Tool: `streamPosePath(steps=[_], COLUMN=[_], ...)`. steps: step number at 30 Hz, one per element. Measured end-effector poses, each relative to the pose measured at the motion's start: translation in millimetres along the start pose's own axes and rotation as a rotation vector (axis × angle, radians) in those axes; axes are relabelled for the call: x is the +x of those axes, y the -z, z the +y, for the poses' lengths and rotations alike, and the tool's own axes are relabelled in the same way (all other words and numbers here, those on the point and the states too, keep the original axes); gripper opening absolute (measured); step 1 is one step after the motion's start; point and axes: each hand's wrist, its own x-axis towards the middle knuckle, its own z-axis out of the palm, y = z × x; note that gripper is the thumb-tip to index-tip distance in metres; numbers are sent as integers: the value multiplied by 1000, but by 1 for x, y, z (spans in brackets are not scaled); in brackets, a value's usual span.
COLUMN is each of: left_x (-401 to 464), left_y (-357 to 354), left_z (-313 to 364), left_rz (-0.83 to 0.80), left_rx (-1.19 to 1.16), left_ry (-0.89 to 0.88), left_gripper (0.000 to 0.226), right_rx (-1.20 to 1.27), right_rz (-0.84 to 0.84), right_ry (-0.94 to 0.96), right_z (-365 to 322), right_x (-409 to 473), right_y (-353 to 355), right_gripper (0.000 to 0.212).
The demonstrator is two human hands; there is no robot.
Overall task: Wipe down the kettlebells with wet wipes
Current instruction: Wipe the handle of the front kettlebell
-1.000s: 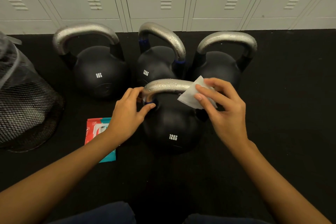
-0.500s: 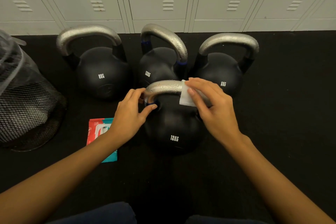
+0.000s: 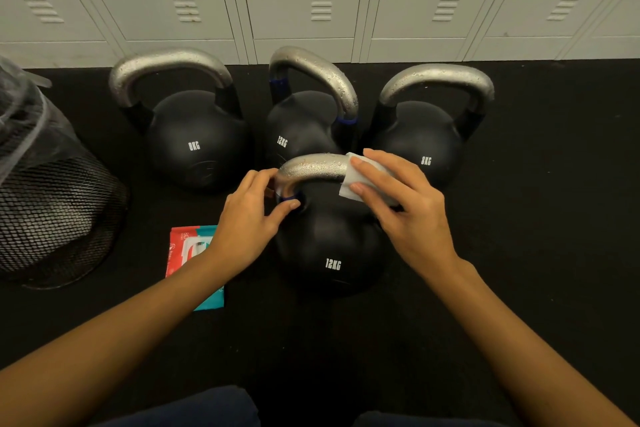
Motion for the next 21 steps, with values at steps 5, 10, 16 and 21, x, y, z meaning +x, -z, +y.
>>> streamPosePath(steps=[5,10,16,21], left_x=[0,0,0,-1], left_y=[0,0,1,0], left_z=[1,1,1,1], left_rz=[4,-1,7,-5], left_rx=[-5,-2,11,25], left_ry=[2,8,0,1], left_gripper=[51,51,50,53], right_rx=[345,359,163,227], right_rz=[21,-70,-429,-558], right_ry=[-356,-514,-763,-819], right_z=[-7,-13,-9,8], right_x=[5,19,63,65], right_y=[12,15,16,22], right_gripper=[25,22,48,40])
